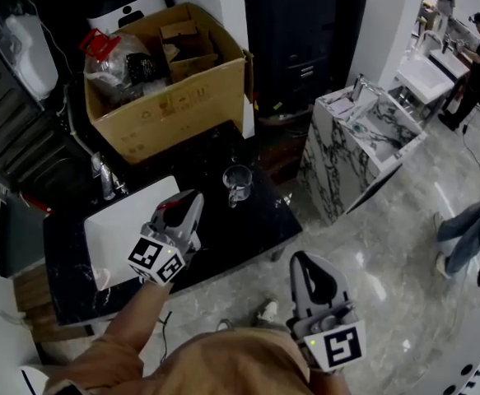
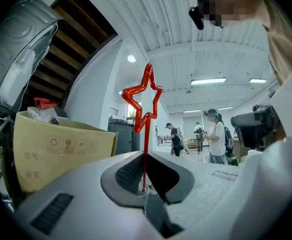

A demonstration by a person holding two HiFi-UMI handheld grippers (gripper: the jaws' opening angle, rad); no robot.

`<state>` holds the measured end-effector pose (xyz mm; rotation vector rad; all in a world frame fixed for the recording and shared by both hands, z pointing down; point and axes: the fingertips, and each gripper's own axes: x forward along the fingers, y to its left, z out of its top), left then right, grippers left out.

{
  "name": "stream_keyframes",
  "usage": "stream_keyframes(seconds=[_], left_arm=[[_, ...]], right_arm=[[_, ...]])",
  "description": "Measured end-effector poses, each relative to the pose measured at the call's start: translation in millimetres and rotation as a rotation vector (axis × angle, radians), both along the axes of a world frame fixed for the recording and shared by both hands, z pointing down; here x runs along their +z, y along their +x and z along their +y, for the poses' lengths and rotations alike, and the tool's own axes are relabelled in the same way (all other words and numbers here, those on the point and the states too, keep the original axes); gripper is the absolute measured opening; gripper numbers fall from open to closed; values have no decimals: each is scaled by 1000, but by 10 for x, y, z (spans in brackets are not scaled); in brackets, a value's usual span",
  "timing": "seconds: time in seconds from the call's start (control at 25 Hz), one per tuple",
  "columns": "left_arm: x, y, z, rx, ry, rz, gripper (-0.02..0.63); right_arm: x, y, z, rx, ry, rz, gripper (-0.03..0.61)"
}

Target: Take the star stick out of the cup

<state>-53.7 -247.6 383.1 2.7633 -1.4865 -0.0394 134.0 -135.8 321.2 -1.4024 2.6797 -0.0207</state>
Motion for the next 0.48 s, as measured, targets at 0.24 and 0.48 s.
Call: stream_keyframes(seconds=[0.24,0.48], left_arm=[[-111,-69,165,4,16,-26,12],[-248,-168,331,-7,22,14,12]], right_arm=[[-56,-112,35,-21,12,-1,3],[-83,-190,82,-30,18,0,3]])
